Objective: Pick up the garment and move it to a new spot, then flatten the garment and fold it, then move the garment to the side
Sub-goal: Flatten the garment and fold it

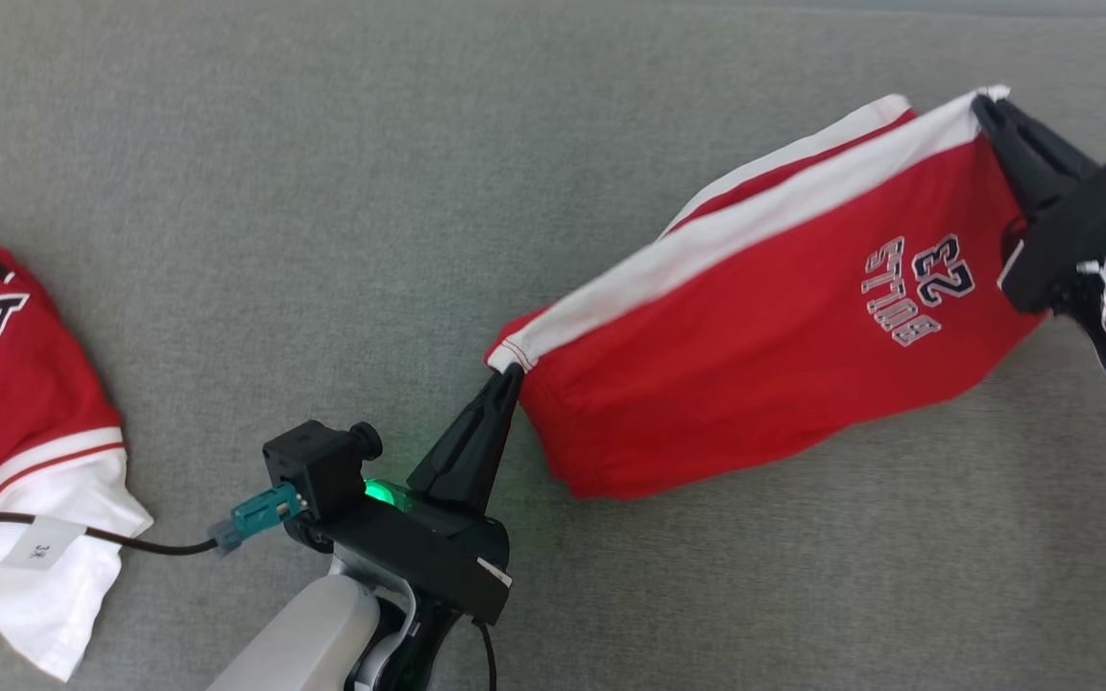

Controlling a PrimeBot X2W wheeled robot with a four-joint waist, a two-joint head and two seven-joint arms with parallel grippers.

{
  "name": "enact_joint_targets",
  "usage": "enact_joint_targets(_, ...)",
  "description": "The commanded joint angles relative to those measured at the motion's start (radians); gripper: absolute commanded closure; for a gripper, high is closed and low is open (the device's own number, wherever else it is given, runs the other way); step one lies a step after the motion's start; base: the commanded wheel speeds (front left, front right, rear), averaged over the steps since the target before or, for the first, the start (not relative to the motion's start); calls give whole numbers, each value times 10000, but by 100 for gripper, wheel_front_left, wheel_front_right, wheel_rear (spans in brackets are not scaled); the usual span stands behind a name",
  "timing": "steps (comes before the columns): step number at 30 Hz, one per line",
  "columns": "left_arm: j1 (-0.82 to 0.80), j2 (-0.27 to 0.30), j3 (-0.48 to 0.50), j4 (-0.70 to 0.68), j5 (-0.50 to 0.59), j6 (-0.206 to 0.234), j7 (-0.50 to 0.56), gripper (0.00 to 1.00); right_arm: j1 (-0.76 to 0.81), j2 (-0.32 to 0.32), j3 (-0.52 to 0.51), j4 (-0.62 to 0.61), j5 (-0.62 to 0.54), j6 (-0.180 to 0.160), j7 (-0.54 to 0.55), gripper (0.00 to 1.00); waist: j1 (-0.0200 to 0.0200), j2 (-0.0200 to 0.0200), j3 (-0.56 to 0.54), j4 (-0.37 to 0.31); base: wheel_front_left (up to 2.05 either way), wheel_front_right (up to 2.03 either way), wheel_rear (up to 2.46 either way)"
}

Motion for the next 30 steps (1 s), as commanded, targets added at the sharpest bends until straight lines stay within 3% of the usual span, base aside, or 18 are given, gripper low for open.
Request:
enact_joint_targets(1, -92, -60, 61, 37, 36, -35, -56, 100, -199, 64, 70, 163, 91, -23, -90, 100, -2, -1, 340, 303, 0, 0, 0)
enact_joint_targets(14, -388, -657, 331, 579, 690, -133, -66, 100, -1864, 797, 1621, 2590, 219, -23, -950, 100, -2, -1, 903, 622, 0, 0, 0)
enact_joint_targets(15, -426, -698, 339, 616, 723, -155, -66, 100, -1951, 842, 1743, 2697, 254, -23, -1001, 91, -2, -1, 921, 619, 0, 0, 0)
enact_joint_targets(16, -462, -736, 348, 651, 739, -179, -65, 95, -2025, 886, 1850, 2795, 293, -23, -1066, 80, -2, -1, 930, 611, 0, 0, 0)
enact_joint_targets(18, -511, -794, 399, 720, 828, -180, -66, 57, -2114, 979, 2060, 2942, 371, -23, -1237, 66, -2, -1, 921, 570, 0, 0, 0)
enact_joint_targets(19, -507, -799, 429, 746, 883, -179, -66, 20, -2114, 1013, 2178, 2996, 433, -23, -1330, 24, -2, -1, 887, 523, 0, 0, 0)
enact_joint_targets(20, -505, -783, 449, 745, 1000, -189, -66, 2, -2138, 1009, 2295, 3030, 467, -23, -1457, 0, -2, -1, 853, 480, 0, 0, 0)
enact_joint_targets(25, -221, -792, 761, 750, 1497, -180, -68, 0, -1939, 867, 2735, 2838, 802, -23, -2433, 0, -2, -1, 491, 202, 0, 0, 0)
enact_joint_targets(30, 280, -596, 1213, 371, 2569, 386, -69, 0, -1278, 442, 3046, 2175, 1238, -23, -2997, 0, -2, -1, 30, -116, 0, 0, 0)
